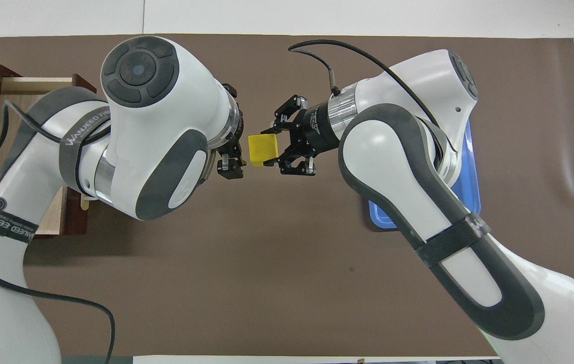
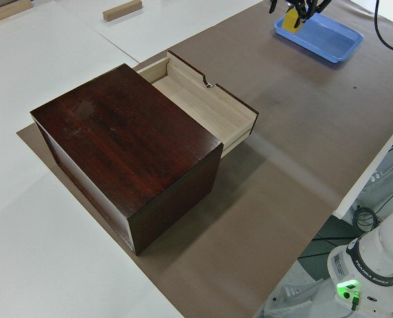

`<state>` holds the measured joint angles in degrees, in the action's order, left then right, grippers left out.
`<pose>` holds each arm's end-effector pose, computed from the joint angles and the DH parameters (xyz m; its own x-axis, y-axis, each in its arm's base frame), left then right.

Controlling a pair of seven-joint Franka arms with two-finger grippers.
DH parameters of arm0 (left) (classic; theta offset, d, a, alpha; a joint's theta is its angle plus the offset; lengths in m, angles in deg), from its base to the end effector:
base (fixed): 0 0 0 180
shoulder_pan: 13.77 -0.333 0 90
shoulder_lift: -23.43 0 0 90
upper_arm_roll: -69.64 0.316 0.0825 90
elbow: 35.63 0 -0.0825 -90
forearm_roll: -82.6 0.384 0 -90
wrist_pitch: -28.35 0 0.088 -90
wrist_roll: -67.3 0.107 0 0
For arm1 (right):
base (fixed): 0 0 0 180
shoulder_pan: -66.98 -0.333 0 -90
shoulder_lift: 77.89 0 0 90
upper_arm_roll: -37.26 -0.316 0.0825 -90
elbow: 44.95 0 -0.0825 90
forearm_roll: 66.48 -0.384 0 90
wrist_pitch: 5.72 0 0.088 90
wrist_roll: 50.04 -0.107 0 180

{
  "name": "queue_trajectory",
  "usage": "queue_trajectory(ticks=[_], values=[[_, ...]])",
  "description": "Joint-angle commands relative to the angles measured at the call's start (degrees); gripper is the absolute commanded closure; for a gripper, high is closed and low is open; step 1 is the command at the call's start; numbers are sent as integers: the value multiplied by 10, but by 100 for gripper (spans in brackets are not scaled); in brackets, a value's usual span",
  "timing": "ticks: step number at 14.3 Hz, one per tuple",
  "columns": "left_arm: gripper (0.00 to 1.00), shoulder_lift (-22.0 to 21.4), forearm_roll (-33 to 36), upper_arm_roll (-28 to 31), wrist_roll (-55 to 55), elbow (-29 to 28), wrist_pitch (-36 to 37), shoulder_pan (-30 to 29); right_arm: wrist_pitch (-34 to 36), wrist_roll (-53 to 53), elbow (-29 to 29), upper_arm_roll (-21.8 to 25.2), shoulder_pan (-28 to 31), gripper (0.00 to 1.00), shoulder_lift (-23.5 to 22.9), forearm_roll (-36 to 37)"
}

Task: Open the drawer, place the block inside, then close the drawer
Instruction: 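Pass the yellow block from the right gripper to the left gripper, then lower the block into the open drawer with the left gripper while the right gripper retracts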

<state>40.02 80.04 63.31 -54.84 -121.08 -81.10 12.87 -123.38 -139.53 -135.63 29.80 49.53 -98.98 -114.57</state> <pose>0.5592 -0.3559 0.5193 0.0004 0.9912 -0.1326 0.9975 0.0089 0.0699 0.6074 0.3136 0.4553 0.0218 -0.6907 -0.7228 -0.9956 -0.0811 0.0475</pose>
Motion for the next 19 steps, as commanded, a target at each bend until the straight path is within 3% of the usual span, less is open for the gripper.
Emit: queue_trajectory(ticks=[1,8,9,11,12,18,19], values=[[0,5,-6,11,-28,-3,-6,25,-6,-3,2,0,1,100,-2,-9],[0,-8,-4,11,-29,-28,6,39,-4,-1,3,0,3,100,-2,-12],[17,-8,-5,11,-39,-28,6,39,-2,1,3,0,5,100,-2,-12],[76,-8,-5,11,-44,-27,5,37,-2,3,4,0,5,100,-2,-24],[98,-9,-4,11,-44,-27,6,38,-1,6,3,0,7,100,-2,-25],[100,-6,-3,15,-39,-10,33,29,0,4,3,0,8,100,0,-29],[100,-6,-2,18,-36,0,51,23,1,0,3,1,8,1,2,-29]])
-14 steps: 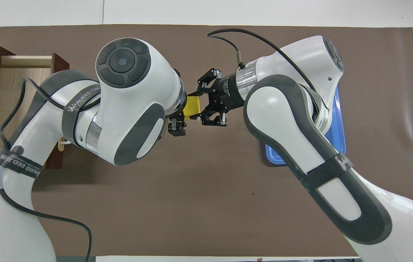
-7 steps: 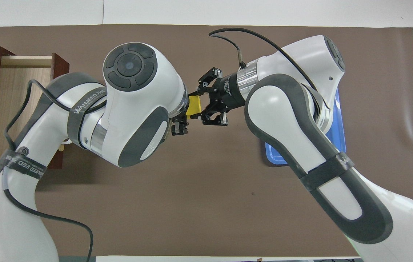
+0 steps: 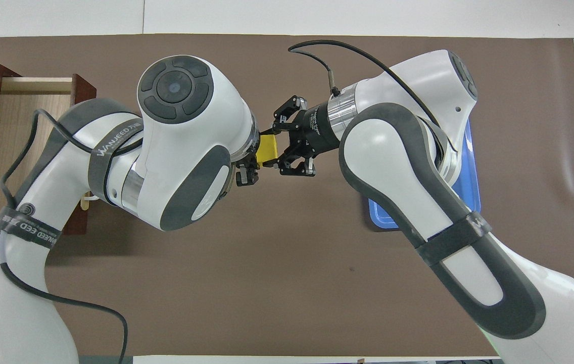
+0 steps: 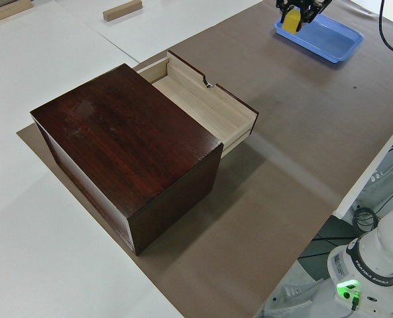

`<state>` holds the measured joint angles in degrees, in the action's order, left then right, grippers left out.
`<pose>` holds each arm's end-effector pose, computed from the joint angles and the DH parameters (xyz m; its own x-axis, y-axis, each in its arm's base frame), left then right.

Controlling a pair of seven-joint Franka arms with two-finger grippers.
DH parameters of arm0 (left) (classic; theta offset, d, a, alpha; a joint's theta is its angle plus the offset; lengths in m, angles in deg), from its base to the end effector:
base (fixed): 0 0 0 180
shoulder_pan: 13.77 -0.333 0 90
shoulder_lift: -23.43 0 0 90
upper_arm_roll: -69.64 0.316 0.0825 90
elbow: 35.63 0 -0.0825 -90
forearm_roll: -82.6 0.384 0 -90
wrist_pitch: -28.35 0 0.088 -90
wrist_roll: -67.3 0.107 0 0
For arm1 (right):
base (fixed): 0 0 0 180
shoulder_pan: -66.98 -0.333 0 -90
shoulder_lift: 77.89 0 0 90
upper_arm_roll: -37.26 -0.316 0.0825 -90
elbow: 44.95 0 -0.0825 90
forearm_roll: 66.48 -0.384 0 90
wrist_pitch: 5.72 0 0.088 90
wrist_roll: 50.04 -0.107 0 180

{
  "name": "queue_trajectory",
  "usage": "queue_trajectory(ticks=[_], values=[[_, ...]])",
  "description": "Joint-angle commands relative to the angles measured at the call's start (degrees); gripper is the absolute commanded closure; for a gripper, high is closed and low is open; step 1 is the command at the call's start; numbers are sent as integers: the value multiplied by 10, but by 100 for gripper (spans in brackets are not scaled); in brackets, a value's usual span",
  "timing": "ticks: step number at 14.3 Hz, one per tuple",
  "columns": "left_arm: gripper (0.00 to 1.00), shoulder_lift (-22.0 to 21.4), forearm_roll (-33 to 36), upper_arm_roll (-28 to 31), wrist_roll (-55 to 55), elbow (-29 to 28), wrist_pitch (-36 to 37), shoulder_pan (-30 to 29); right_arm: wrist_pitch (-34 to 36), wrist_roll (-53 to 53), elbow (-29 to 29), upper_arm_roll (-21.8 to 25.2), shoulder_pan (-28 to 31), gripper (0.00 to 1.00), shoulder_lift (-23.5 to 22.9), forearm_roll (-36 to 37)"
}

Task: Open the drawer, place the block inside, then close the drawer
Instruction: 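Lower the block into the open drawer with the left gripper while the right gripper retracts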

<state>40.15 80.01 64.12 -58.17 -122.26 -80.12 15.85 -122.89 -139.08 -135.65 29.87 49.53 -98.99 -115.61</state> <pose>0.5417 -0.3763 0.5057 -0.0216 0.9937 -0.1104 0.9992 0.0252 0.0316 0.6067 0.3141 0.4552 0.0187 -0.6795 -0.7335 -0.9949 -0.0857 0.0540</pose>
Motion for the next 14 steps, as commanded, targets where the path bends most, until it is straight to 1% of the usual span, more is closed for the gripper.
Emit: queue_trajectory(ticks=[1,3,4,5,6,7,8,10,11,12,13,14], values=[[100,-11,-1,13,0,22,50,-17,-2,-6,3,0,10,0,4,-19],[100,-38,-2,14,37,24,67,-50,2,-9,3,0,13,0,5,-19],[100,-62,-7,14,84,21,78,-81,2,-9,3,0,16,0,6,-19],[100,-74,-9,13,131,21,103,-111,4,-10,3,0,25,0,11,-19],[100,-79,-7,15,190,24,133,-139,16,-9,5,2,37,0,12,-18],[100,-84,-3,14,251,24,149,-165,33,-8,11,4,53,0,13,-10],[100,-87,-4,16,299,18,150,-192,44,-3,15,5,66,0,18,-4],[100,-97,-5,16,400,-6,129,-270,90,24,35,10,102,0,20,33],[100,-107,-5,16,436,-35,100,-307,125,47,51,10,118,0,20,60],[100,-124,-5,16,454,-80,63,-326,150,73,66,10,130,0,20,85],[100,-135,-3,19,458,-126,22,-331,177,108,75,10,147,0,19,112],[100,-137,8,21,459,-155,-1,-337,206,151,81,10,161,0,20,132]])
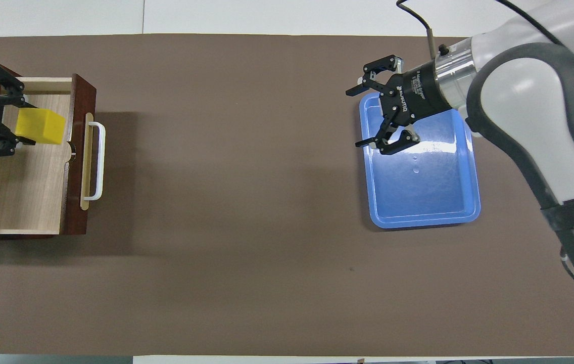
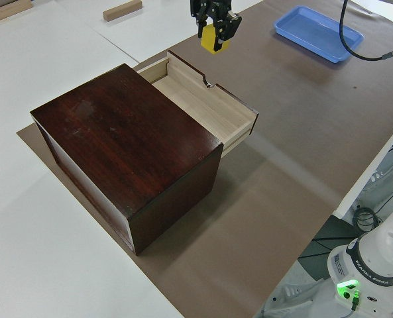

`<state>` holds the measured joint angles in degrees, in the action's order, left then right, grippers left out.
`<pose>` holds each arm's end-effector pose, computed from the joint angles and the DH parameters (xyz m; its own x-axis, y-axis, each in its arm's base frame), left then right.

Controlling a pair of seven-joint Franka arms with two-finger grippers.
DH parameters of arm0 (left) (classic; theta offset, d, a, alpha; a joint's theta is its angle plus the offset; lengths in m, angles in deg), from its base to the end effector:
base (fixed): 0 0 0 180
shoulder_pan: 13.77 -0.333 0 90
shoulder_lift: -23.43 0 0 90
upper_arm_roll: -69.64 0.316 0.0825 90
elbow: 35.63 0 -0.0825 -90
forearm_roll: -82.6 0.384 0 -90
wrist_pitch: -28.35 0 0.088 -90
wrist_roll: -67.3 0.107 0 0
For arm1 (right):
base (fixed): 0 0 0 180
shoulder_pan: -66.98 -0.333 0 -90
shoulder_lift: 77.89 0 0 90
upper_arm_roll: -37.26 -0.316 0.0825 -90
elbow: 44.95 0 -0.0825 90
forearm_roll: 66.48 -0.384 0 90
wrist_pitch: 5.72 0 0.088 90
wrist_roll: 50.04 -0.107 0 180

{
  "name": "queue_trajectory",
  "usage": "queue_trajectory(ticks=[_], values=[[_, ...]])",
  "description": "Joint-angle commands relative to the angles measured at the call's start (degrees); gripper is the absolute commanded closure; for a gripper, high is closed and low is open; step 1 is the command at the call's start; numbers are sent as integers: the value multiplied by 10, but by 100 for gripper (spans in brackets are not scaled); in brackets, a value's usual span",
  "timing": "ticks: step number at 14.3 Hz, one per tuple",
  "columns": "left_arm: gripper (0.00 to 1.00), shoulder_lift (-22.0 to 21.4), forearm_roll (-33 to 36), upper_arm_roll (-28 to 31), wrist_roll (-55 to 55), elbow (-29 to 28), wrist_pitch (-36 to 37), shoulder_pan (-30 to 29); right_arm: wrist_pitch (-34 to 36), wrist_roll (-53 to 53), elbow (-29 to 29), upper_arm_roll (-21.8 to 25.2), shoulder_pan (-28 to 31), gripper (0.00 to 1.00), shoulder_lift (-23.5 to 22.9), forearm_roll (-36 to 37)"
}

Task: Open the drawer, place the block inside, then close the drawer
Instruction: 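Lower the block into the open drawer with the left gripper while the right gripper retracts, then push the drawer shut with the left gripper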

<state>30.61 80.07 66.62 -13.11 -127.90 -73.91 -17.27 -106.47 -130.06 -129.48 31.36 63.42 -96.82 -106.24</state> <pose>0.6068 0.0030 0.5522 0.1506 0.9877 -0.0413 0.9873 -0.1481 0.0566 0.6441 0.1552 0.5078 0.1456 -0.7427 -0.6536 -0.9846 -0.1737 -0.0221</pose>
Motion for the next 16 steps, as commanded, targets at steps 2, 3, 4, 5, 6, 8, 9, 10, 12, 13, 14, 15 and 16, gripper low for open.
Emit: queue_trajectory(ticks=[2,3,4,5,6,8,9,10,12,13,14,15,16], values=[[100,-32,24,-5,18,-103,-79,-32,101,171,32,-3,43,0,0,96],[100,-24,24,-5,25,-109,-95,-40,122,226,37,-2,46,0,7,133],[100,-17,24,-5,25,-124,-117,-44,141,283,38,-2,49,0,14,167],[100,-18,24,-5,26,-142,-134,-46,155,330,39,-2,55,0,17,189],[100,-22,24,-5,25,-158,-145,-47,167,377,39,-2,58,0,23,215],[100,-23,24,-5,26,-167,-145,-70,179,463,39,-2,58,0,42,274],[100,-26,24,-6,27,-171,-148,-79,181,513,38,-2,58,0,51,305],[100,-28,24,-6,28,-181,-151,-79,184,568,38,-2,57,0,60,333],[1,-33,24,-6,29,-189,-156,-76,180,692,33,-2,59,0,83,379],[0,-28,24,-6,19,-175,-148,-69,180,724,32,-2,70,0,95,384],[0,-23,24,-10,16,-145,-126,-65,184,739,27,-2,75,0,112,385],[0,-10,24,-10,5,-93,-73,-42,187,748,16,-2,77,0,131,386],[0,6,23,-10,-23,-39,-30,-17,187,755,0,-2,77,0,152,386]])
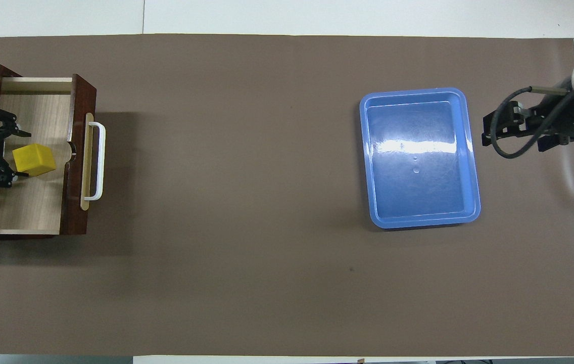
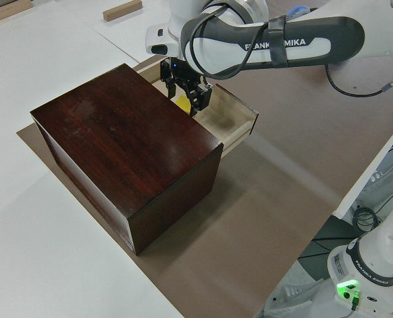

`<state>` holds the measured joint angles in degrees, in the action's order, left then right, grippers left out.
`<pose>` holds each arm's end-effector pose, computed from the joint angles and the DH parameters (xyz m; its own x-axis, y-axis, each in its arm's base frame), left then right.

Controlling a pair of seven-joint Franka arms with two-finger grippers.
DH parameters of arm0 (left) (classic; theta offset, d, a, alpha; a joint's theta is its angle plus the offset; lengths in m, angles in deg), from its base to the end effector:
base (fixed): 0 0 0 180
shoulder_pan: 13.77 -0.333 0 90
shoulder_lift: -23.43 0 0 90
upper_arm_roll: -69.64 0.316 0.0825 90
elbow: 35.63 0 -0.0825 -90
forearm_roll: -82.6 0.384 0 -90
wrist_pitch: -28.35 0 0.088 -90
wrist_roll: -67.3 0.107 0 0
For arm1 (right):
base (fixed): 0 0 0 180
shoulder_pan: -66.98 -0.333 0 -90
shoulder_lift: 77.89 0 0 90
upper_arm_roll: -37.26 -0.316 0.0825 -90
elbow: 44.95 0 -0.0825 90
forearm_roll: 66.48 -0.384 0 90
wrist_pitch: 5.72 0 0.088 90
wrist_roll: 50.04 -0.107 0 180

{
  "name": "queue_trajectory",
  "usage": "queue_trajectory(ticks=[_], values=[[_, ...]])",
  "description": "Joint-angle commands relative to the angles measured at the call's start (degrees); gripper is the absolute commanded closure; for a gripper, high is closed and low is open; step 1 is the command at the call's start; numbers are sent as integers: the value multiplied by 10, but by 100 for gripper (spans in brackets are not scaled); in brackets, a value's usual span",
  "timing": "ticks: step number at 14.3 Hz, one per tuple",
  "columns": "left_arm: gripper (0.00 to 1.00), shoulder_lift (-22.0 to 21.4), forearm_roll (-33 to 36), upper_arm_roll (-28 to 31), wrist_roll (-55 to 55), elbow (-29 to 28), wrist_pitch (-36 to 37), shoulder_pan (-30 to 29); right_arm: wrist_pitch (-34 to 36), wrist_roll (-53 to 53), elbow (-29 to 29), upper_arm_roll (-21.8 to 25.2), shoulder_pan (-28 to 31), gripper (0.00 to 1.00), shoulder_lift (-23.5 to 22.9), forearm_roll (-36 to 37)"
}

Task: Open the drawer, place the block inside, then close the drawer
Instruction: 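Push the drawer shut with the left gripper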

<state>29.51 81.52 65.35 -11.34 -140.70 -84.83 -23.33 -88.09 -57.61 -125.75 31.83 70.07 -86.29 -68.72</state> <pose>0.5926 0.0548 0.4733 0.0988 0.9949 -0.0180 0.9944 -0.0980 0.0399 0.5846 0.0241 0.6052 0.9886 -0.0855 -0.1240 -0.0907 -0.9952 -0.0369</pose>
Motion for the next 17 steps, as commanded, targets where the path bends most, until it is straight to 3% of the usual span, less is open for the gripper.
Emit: queue_trajectory(ticks=[1,3,7,8,17], values=[[0,32,10,2,-84,128,108,73,3,38,-58,-7,14,0,70,14],[0,30,16,4,-158,104,101,126,2,48,-95,-8,15,0,106,17],[0,-35,70,3,-180,-65,-12,147,-36,48,-123,-12,21,0,110,18],[0,-40,80,3,-179,-84,-35,142,-54,48,-131,-14,31,0,110,18],[0,-33,126,7,-65,-73,-52,39,-97,41,-148,-14,34,0,82,21]])
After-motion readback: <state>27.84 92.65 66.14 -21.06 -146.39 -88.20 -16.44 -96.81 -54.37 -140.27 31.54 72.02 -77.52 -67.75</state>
